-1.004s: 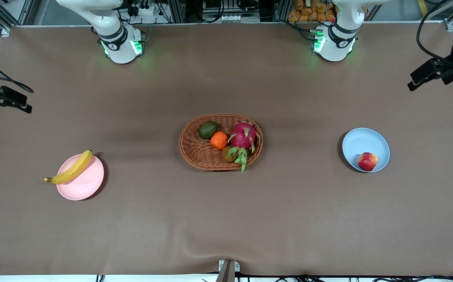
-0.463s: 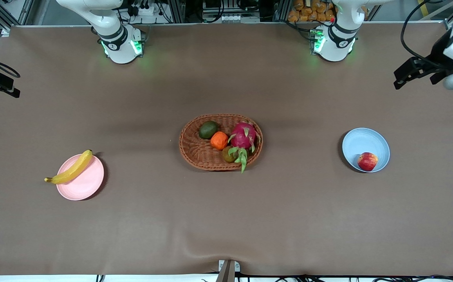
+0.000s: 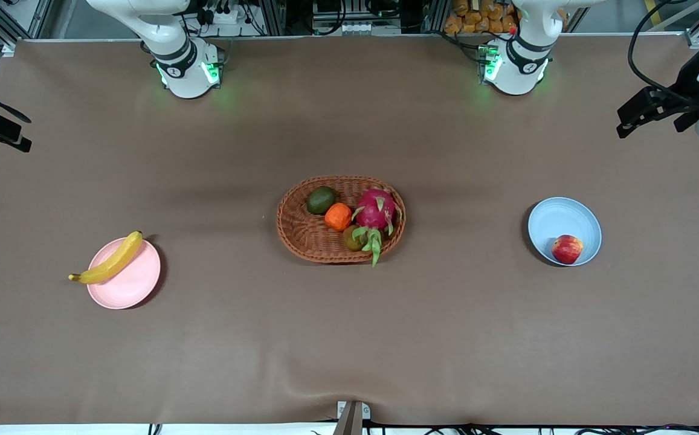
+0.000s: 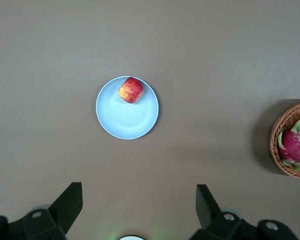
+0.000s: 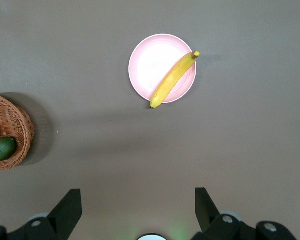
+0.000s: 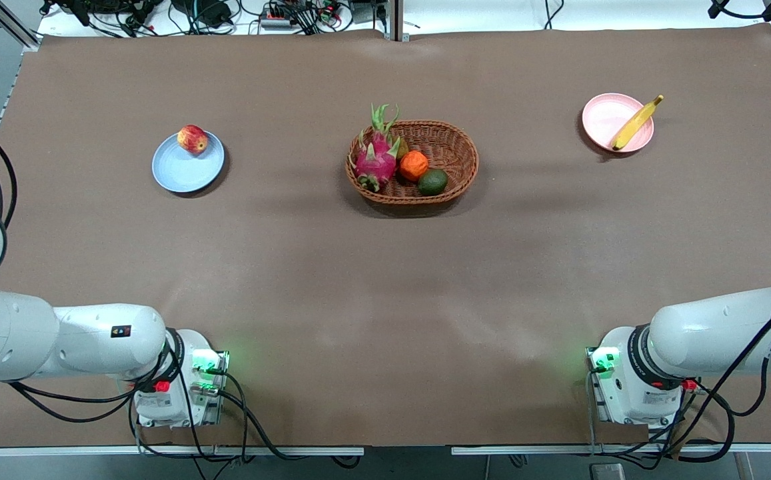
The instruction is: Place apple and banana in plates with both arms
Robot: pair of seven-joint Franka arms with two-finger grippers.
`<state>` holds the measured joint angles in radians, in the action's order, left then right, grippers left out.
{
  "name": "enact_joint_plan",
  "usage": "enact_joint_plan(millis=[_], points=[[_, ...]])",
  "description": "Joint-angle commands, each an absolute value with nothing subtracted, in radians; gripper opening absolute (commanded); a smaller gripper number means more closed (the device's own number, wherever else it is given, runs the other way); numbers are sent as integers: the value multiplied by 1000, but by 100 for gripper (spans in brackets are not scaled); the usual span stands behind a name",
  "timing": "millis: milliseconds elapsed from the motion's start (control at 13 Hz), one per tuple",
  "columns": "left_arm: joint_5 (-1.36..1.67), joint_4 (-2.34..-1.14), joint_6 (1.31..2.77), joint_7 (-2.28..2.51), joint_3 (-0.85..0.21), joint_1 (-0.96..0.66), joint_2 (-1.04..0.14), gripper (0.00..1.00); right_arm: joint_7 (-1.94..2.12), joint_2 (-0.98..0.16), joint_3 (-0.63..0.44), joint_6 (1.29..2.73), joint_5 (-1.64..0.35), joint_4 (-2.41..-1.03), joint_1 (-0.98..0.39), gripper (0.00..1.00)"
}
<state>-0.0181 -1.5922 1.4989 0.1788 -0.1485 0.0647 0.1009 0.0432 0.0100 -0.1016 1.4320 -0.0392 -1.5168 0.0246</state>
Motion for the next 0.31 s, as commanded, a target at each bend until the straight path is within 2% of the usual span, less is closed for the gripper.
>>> enact_joint_plan(millis=[0, 232], points=[[6, -1560, 1486, 118, -147, 124, 87, 100, 32, 14, -92, 1427, -23, -1505, 31, 100], [25, -1562, 1485, 110, -149, 153, 87, 100, 34, 14, -92, 1428, -23, -1505, 31, 100]])
